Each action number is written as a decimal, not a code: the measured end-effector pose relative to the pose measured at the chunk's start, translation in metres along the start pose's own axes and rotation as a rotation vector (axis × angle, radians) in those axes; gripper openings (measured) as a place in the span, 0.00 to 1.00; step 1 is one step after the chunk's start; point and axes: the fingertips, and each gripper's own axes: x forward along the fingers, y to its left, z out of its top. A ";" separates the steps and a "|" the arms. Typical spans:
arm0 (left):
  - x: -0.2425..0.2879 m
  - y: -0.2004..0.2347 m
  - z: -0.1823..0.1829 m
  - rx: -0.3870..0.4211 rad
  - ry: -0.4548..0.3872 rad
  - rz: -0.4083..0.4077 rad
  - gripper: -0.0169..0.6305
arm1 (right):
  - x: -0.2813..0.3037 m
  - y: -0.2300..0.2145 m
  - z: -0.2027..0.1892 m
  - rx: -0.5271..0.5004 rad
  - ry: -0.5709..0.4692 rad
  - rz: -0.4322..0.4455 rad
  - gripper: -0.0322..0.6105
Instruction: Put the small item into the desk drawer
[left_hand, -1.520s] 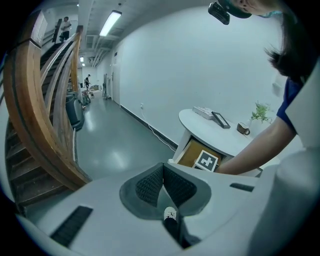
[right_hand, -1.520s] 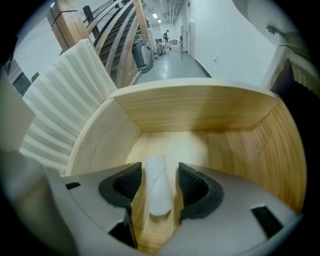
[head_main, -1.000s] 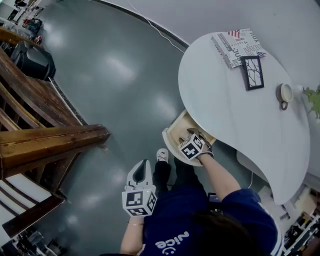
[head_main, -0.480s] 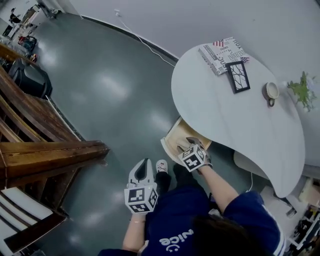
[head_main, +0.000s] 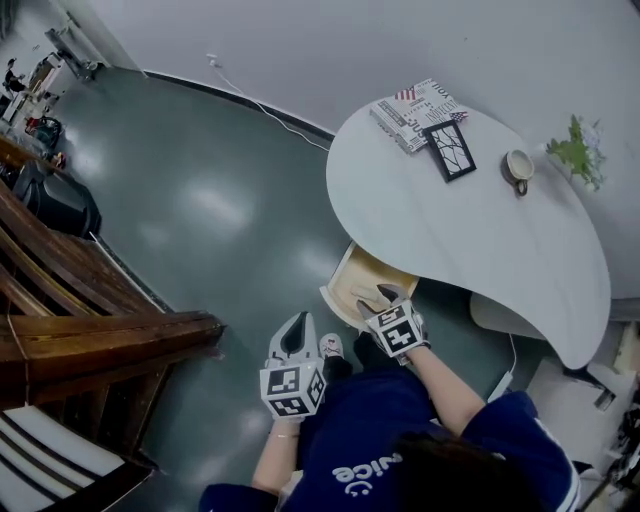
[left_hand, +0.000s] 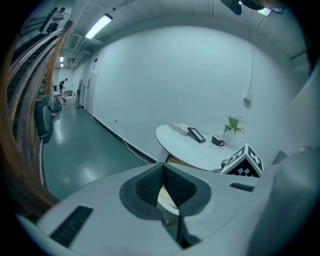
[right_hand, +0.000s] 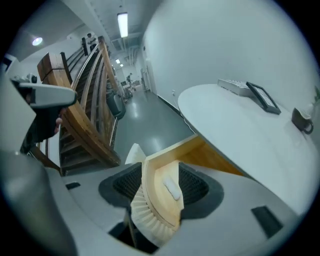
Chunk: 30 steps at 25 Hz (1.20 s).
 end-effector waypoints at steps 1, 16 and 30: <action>0.002 -0.003 0.001 0.008 -0.001 -0.015 0.03 | -0.006 0.000 0.003 0.021 -0.023 -0.006 0.42; 0.033 -0.067 0.026 0.139 -0.028 -0.233 0.03 | -0.110 -0.036 0.043 0.150 -0.325 -0.217 0.42; 0.030 -0.110 0.050 0.220 -0.102 -0.331 0.03 | -0.184 -0.058 0.043 0.221 -0.503 -0.382 0.42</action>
